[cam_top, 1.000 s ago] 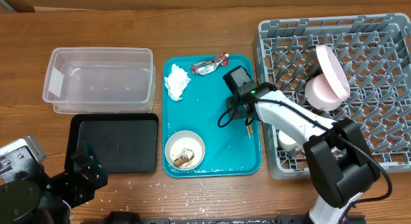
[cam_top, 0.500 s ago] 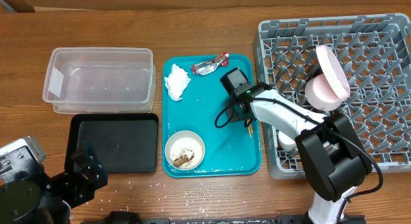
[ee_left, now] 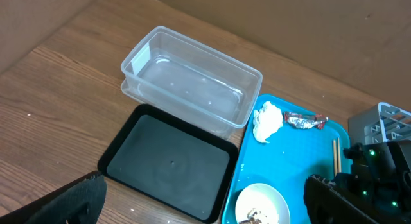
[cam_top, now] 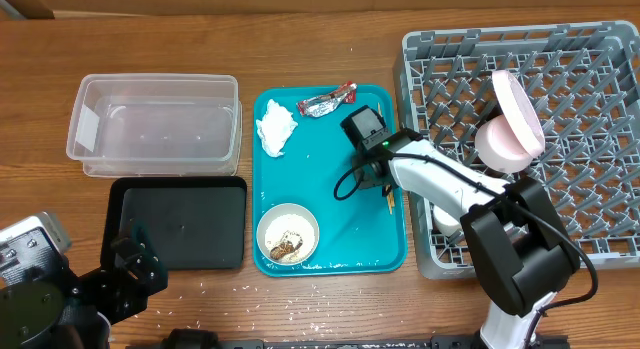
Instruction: Sort waste into correct bins and load items into the dishwasher
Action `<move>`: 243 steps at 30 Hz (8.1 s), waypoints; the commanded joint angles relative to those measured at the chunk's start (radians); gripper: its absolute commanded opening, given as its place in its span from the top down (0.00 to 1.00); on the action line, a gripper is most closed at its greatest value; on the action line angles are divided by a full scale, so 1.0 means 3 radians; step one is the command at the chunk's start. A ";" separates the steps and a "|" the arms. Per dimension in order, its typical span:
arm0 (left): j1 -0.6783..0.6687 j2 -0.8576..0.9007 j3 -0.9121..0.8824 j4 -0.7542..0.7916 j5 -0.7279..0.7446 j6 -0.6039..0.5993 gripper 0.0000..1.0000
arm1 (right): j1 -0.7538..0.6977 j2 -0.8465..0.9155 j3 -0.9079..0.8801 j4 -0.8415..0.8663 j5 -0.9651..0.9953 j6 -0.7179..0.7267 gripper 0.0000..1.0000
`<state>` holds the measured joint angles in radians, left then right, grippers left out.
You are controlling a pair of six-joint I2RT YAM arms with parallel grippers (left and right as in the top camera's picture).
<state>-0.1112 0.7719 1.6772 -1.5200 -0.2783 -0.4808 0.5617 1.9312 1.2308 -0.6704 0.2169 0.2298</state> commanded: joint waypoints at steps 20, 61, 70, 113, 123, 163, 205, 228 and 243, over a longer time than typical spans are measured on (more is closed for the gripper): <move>0.0001 -0.0031 -0.0005 0.0005 -0.0055 -0.0056 0.00 | -0.0154 -0.0181 -0.0237 0.0403 0.0086 -0.0057 0.76; 0.0001 -0.0031 -0.0005 0.0005 -0.0055 -0.0056 0.00 | -0.0999 -0.0609 0.0422 -0.0635 -0.0202 -0.0277 0.96; 0.0001 -0.0031 -0.0005 0.0005 -0.0055 -0.0056 0.00 | -0.0237 -0.0895 0.0496 -0.0649 -0.0403 -0.0338 0.55; 0.0001 -0.0031 -0.0005 0.0005 -0.0055 -0.0056 0.00 | -0.0085 -0.0243 0.0628 -0.0557 -0.0280 0.0033 0.96; 0.0001 -0.0031 -0.0005 0.0005 -0.0055 -0.0056 0.00 | -0.0782 -0.1049 0.0713 -0.0546 0.0028 -0.0276 0.96; 0.0001 -0.0031 -0.0005 0.0005 -0.0055 -0.0056 0.00 | -0.0797 -0.4121 0.0749 -0.2049 0.0000 -0.0095 0.00; 0.0001 -0.0031 -0.0005 0.0005 -0.0055 -0.0056 0.00 | -0.1484 -0.6428 -0.4077 0.2032 -0.0151 -0.0146 0.00; -0.0998 0.3318 -0.0525 0.2310 0.0516 0.0832 0.00 | -0.1484 -0.6428 -0.4077 0.2032 -0.0151 -0.0146 0.00; -0.1113 0.4629 -0.0525 0.4246 0.0351 0.1619 0.48 | -0.1484 -0.6428 -0.4077 0.2032 -0.0151 -0.0146 0.00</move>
<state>-0.4492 2.1380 1.5078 -0.2615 -0.1963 -0.0261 0.1184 0.0109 0.0181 -0.0677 0.1791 0.1829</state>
